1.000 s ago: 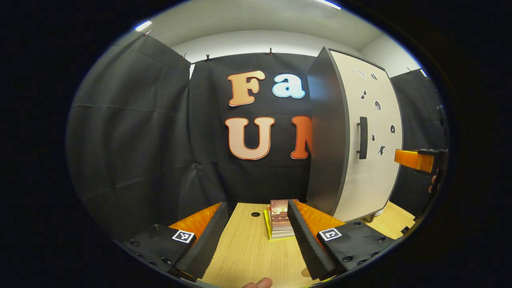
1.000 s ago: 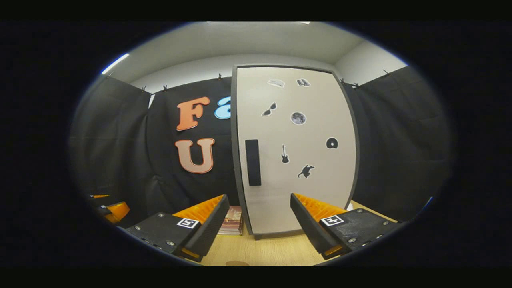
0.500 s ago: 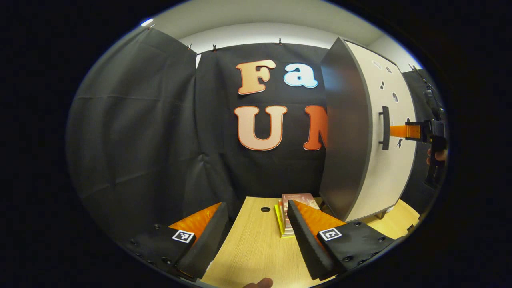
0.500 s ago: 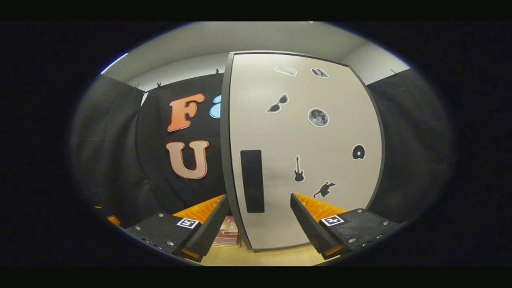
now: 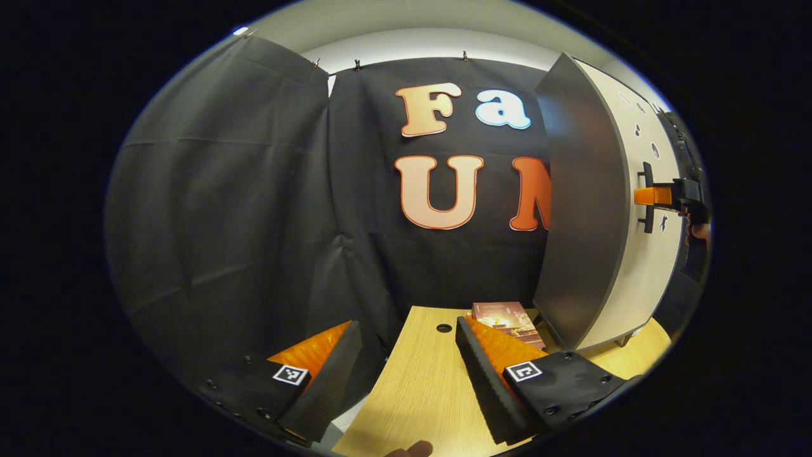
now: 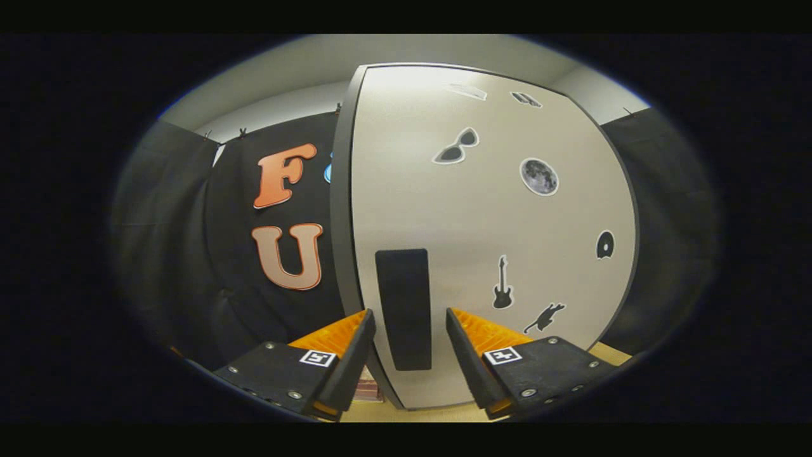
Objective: Open the cabinet door with the right hand, grasp the bottle in the cabinet with the left hand and place it on the coaster, then close the cabinet door with the right hand.
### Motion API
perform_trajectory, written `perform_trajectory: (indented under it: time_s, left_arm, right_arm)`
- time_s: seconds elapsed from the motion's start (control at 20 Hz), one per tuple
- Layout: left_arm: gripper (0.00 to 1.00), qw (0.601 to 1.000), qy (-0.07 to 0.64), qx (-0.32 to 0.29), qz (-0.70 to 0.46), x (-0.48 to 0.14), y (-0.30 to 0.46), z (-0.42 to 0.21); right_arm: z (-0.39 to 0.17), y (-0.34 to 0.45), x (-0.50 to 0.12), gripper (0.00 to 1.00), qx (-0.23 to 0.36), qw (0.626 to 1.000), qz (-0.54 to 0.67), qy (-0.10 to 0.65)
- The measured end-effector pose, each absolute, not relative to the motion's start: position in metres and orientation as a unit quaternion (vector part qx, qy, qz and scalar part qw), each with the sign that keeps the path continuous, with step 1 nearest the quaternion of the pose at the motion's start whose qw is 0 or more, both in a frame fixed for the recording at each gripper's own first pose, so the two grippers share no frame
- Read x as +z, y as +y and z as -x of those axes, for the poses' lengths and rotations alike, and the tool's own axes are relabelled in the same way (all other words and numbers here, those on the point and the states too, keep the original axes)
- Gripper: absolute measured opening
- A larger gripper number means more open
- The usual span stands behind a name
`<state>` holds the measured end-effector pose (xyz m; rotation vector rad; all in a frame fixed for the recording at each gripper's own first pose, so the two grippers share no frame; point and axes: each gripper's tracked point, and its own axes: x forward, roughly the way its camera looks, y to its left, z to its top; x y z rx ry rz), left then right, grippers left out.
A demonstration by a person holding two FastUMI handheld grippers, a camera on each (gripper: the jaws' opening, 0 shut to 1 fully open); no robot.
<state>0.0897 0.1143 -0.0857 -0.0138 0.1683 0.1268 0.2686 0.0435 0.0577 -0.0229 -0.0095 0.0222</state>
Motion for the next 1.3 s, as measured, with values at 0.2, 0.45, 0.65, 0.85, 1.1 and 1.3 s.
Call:
perform_trajectory:
  time_s: [0.2,0.45,0.65,0.85,1.1,1.3]
  left_arm:
    - [0.97,0.995,0.085,0.060,0.003,-0.086,0.109,-0.085]
    - [0.97,0.996,0.077,0.049,0.002,-0.079,0.089,-0.069]
    - [0.96,0.997,0.076,0.033,-0.009,-0.074,0.059,-0.051]
    - [0.96,0.997,0.076,0.015,-0.023,-0.072,0.021,-0.023]
    - [0.97,0.997,0.075,-0.005,-0.024,-0.065,-0.034,0.012]
    - [0.96,0.997,0.075,-0.014,-0.024,-0.061,-0.071,0.035]
  right_arm:
    - [-0.265,0.043,0.054,0.35,0.017,1.000,0.011,0.003]
    - [-0.251,0.041,0.054,0.25,0.027,1.000,-0.002,0.005]
    - [-0.214,0.033,0.058,0.25,0.036,0.999,-0.011,0.001]
    - [-0.147,-0.014,0.052,0.22,0.041,0.999,-0.028,-0.009]
    - [-0.082,-0.062,0.051,0.22,0.050,0.998,-0.032,-0.007]
    - [-0.054,-0.101,0.052,0.22,0.044,0.998,-0.034,-0.009]
